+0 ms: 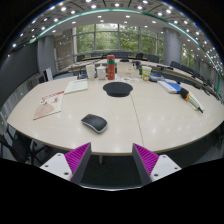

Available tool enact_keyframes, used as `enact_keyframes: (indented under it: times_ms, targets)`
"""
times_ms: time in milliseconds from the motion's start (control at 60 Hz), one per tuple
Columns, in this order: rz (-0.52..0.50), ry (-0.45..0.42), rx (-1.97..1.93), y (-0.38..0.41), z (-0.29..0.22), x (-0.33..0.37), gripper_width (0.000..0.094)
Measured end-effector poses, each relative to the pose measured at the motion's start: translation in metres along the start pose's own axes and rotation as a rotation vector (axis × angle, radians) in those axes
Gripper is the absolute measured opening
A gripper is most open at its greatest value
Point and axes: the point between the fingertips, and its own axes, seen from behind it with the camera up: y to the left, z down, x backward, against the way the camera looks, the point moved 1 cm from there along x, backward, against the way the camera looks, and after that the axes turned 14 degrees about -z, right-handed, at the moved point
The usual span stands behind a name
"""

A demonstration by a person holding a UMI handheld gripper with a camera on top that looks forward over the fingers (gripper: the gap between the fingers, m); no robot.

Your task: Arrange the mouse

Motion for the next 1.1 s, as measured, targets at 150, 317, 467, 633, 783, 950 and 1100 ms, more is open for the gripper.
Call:
enact_keyframes:
  times_ms: [150,317,467,633,783,950,1100]
  targets:
    - [-0.006,-0.015,0.056,0.022,-0.026,-0.07,0.0842]
    - [0.014,0.018,0.105,0.018,-0.036,-0.128,0.0843]
    - [0.01,0.013,0.116,0.014,-0.048,-0.152,0.0844]
    - [0.027,0.009,0.09,0.002,-0.064,-0.171,0.0842]
    - [-0.02,0.01,0.041,0.005,-0.066,-0.185,0.0684]
    - [-0.028,0.016,0.065,0.007,-0.068,-0.189,0.0437]
    - [-0.054,0.027,0.034,0.009,-0.075,-0.188,0.0336]
